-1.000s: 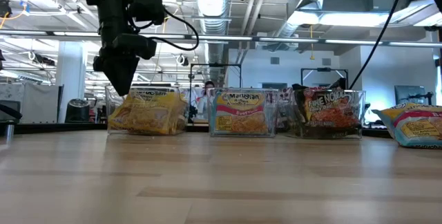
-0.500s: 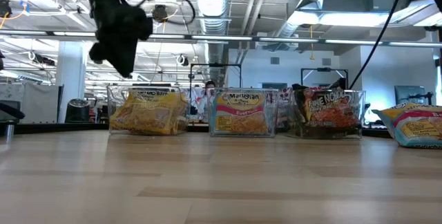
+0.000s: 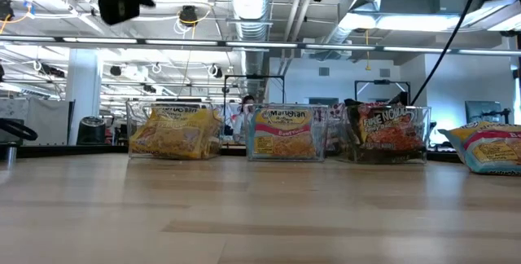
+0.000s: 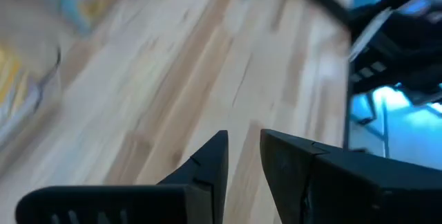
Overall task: Sort Maruchan noodles
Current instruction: Put the blue noodle pack into the center transparent bin
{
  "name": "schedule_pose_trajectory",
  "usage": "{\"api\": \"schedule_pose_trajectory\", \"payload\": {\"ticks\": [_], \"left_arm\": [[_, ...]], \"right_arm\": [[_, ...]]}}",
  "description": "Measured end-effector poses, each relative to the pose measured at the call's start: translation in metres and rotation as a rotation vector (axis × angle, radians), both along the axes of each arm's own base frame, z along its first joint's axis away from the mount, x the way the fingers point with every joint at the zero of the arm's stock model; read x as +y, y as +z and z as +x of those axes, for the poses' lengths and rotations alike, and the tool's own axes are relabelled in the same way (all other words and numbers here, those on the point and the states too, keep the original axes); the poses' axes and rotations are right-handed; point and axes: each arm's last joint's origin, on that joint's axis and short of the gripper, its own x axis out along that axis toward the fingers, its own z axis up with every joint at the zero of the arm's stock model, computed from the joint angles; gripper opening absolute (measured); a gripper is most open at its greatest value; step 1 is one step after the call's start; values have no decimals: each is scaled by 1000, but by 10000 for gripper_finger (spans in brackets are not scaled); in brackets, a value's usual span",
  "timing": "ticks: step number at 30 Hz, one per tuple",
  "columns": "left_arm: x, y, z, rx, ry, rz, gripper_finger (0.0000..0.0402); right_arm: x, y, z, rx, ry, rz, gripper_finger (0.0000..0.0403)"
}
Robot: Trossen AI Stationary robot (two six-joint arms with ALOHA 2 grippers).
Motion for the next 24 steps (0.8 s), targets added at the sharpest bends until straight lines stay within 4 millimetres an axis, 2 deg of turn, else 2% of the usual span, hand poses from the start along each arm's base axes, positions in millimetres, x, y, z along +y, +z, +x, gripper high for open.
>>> {"api": "schedule_pose_trajectory", "payload": {"ticks": [4,11,18,24], "left_arm": [[-6,16,-12,-136,-27,69,72],[-11,35,-29,-312,-107,118,72],[-13,38,-42,-345,-183,123,72],[-14,37,-46,-328,-246,92,72]], "right_arm": [[16,-12,0,48,-48,25,159],[40,-33,-3,145,-239,111,159],[80,-55,-13,260,-276,142,159],[109,-89,-30,424,-318,138,159]]}}
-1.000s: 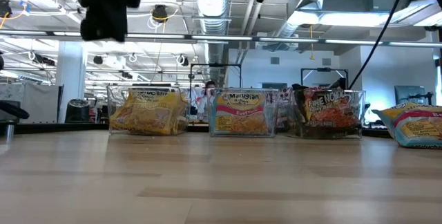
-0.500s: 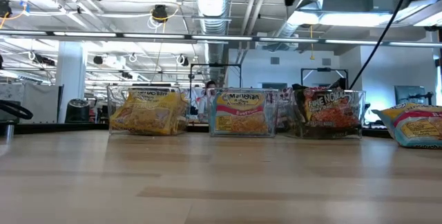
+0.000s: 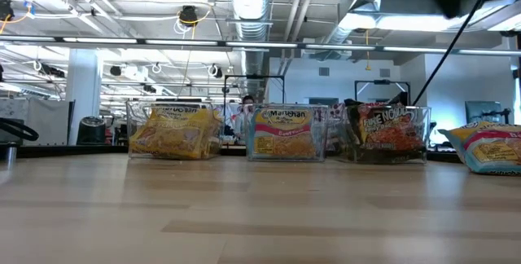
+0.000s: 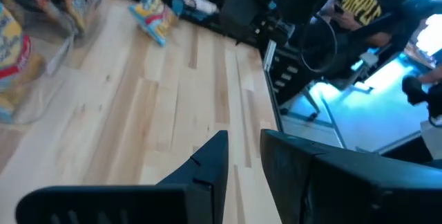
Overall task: Sort Maruchan noodles
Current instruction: Put the blue noodle pack into the center transparent bin
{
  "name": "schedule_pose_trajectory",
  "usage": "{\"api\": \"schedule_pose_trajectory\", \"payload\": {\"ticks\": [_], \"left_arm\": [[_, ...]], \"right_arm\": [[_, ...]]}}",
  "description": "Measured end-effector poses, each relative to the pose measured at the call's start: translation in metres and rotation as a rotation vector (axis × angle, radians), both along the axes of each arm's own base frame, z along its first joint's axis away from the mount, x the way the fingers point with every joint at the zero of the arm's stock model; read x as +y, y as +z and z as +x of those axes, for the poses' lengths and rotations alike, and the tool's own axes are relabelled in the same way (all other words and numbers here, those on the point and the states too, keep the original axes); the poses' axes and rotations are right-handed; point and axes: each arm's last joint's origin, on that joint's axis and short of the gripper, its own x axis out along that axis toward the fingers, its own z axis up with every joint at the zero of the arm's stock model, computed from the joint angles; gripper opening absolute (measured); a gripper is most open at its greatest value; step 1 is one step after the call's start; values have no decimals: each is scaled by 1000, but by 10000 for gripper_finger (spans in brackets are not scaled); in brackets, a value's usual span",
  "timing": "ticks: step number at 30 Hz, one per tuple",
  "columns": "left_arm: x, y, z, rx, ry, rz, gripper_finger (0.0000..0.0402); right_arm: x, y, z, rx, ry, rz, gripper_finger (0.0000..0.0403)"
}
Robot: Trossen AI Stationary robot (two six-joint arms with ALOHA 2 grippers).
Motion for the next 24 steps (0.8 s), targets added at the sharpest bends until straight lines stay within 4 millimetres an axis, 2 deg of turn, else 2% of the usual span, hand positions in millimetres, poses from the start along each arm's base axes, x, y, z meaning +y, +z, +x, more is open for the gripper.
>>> {"api": "schedule_pose_trajectory", "payload": {"ticks": [5,9,18,24], "left_arm": [[0,-6,-2,63,-3,-1,72],[0,-8,-3,94,-4,-1,72],[0,-9,-3,99,-9,17,72],[0,-9,-3,98,-8,16,72]], "right_arm": [[14,-17,-17,71,-33,15,159],[11,-17,-38,56,-83,22,159],[-35,-11,-99,-95,-190,67,159],[-67,-8,-138,-167,-166,92,159]]}}
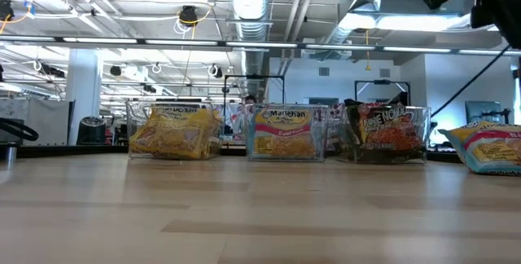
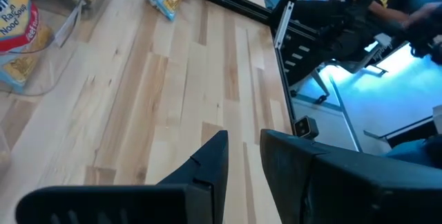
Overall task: Sort Maruchan noodles
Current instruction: Put the blue noodle pack into the center transparent bin
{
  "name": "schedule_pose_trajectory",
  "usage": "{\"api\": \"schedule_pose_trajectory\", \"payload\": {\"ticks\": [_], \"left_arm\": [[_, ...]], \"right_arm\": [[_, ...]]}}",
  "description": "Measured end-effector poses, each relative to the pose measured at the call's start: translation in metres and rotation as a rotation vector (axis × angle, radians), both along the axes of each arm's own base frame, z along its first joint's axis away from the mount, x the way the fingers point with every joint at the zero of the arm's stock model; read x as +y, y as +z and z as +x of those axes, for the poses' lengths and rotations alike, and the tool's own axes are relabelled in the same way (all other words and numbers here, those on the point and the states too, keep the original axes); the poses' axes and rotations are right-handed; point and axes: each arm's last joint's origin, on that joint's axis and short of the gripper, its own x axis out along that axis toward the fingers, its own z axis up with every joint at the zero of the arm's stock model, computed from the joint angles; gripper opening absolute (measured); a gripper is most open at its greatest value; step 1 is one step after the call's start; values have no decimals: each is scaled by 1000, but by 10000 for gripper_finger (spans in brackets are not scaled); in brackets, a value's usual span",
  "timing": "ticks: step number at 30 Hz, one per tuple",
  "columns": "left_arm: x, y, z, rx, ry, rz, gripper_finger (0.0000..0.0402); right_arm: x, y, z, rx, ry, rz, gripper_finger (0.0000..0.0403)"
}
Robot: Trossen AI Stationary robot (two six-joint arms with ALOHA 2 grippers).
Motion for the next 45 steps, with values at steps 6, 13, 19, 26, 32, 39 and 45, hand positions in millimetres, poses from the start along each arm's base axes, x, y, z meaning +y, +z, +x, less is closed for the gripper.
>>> {"api": "schedule_pose_trajectory", "payload": {"ticks": [6,13,19,26,32,39,45], "left_arm": [[1,0,0,2,30,-1,72],[1,1,1,-9,54,-18,72],[3,1,1,-3,139,-37,72],[5,1,1,-2,213,-41,72],[6,1,1,-1,240,-51,72],[6,1,1,0,242,-53,72],[6,1,1,-1,245,-52,72]], "right_arm": [[-27,3,-28,-54,32,-5,159],[-50,-10,-40,-44,92,-37,162],[-65,-25,-34,13,168,-41,193],[-80,-51,-20,167,146,-66,225],[-91,-75,-4,316,156,-99,228],[-97,-94,7,401,167,-128,228],[-98,-106,14,433,170,-120,228]]}}
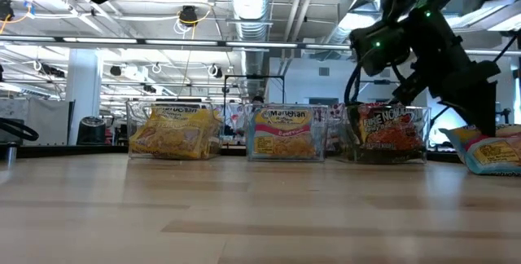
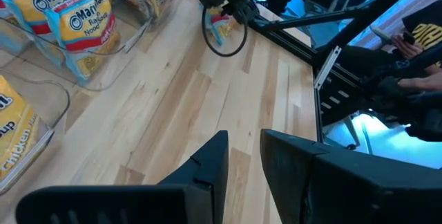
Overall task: Sort Maruchan noodles
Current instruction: Put the blue noodle pack into the center transparent bin
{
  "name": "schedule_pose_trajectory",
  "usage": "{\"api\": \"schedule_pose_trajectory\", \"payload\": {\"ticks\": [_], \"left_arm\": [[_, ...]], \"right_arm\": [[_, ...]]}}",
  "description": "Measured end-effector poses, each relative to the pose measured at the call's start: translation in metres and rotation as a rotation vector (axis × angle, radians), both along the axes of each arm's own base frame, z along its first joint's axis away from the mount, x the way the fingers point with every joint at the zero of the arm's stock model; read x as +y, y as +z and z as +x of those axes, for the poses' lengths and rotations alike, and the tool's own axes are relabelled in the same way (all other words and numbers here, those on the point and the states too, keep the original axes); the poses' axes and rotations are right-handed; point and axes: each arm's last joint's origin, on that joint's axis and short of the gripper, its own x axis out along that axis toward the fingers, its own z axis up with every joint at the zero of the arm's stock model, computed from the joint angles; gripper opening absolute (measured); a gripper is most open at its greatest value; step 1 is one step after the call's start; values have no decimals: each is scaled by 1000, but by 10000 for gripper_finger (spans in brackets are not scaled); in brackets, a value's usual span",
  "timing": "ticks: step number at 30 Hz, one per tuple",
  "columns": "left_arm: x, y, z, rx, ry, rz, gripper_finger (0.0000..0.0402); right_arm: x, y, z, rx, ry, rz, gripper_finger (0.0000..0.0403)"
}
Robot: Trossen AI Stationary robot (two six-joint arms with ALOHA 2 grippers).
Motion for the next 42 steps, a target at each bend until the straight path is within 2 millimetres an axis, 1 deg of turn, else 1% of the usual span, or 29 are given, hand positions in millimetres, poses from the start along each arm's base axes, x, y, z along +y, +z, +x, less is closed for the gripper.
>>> {"api": "schedule_pose_trajectory", "payload": {"ticks": [4,7,11,19,21,23,28,32,38,42], "left_arm": [[0,0,0,0,-1,2,72],[0,0,0,0,9,6,72],[1,0,0,1,16,10,72],[1,0,0,1,16,10,72],[1,0,0,2,16,10,72],[1,0,0,2,16,10,72],[1,0,0,2,20,12,72],[1,0,0,2,43,22,72],[1,0,0,2,47,23,72],[2,0,0,2,52,25,72]], "right_arm": [[0,-8,0,43,-2,7,223],[1,-12,-4,65,-5,9,205],[2,-13,-6,77,-27,3,156],[3,-12,-7,81,-42,28,23],[3,-10,-7,81,-47,40,9],[4,-6,-4,83,-53,38,11],[12,12,6,69,-36,23,7],[22,34,17,-7,-22,1,5],[33,79,34,-205,15,-41,4],[30,112,50,-362,42,-133,5]]}}
